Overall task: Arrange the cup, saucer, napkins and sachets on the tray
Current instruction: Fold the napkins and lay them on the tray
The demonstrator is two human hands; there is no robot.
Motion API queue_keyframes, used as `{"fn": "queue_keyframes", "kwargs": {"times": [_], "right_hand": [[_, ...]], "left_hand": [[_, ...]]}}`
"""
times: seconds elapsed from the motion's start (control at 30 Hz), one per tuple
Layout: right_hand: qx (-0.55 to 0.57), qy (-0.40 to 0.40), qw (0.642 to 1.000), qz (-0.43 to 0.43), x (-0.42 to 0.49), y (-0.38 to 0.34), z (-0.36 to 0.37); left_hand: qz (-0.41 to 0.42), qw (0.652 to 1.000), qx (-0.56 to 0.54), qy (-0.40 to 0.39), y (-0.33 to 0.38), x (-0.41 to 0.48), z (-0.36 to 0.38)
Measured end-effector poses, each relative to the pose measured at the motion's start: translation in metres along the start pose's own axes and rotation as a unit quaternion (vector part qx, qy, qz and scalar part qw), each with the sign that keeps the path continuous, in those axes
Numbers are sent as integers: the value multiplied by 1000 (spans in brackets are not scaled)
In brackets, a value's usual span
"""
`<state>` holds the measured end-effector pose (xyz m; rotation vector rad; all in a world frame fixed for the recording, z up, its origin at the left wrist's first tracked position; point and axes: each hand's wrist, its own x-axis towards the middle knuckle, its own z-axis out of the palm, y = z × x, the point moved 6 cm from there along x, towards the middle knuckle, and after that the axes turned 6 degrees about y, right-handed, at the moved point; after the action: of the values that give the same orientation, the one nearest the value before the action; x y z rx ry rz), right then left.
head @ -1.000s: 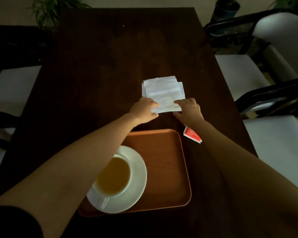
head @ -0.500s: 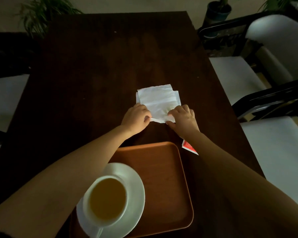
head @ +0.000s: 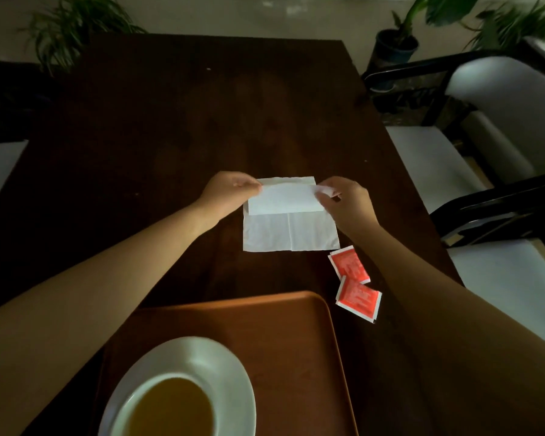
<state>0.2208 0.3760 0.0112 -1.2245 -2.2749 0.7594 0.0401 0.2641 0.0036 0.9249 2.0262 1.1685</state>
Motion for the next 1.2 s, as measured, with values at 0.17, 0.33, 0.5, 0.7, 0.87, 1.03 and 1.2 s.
{"fn": "queue_keyframes", "kwargs": {"times": [0.17, 0.33, 0.5, 0.7, 0.87, 1.03, 1.2], "right_hand": [[9, 19, 999, 27, 30, 2, 13], [27, 22, 997, 65, 44, 8, 30], [-49, 41, 997, 36, 40, 9, 38], [-152, 16, 976, -157, 5, 5, 35], [-190, -50, 956, -218, -9, 9, 43], [-179, -38, 963, -195, -6, 6, 43], [-87, -48, 987, -122, -3, 5, 32]], "left_hand": [[-4, 1000, 21, 17, -2, 29, -3], [139, 954, 182, 192, 7, 33, -11], [350, 886, 301, 42, 8, 1, 30], [368, 831, 416, -14, -6, 0, 48], [399, 765, 504, -27, -2, -2, 59], [402, 749, 525, -23, 8, -5, 63], [390, 832, 393, 31, 29, -13, 41]]}}
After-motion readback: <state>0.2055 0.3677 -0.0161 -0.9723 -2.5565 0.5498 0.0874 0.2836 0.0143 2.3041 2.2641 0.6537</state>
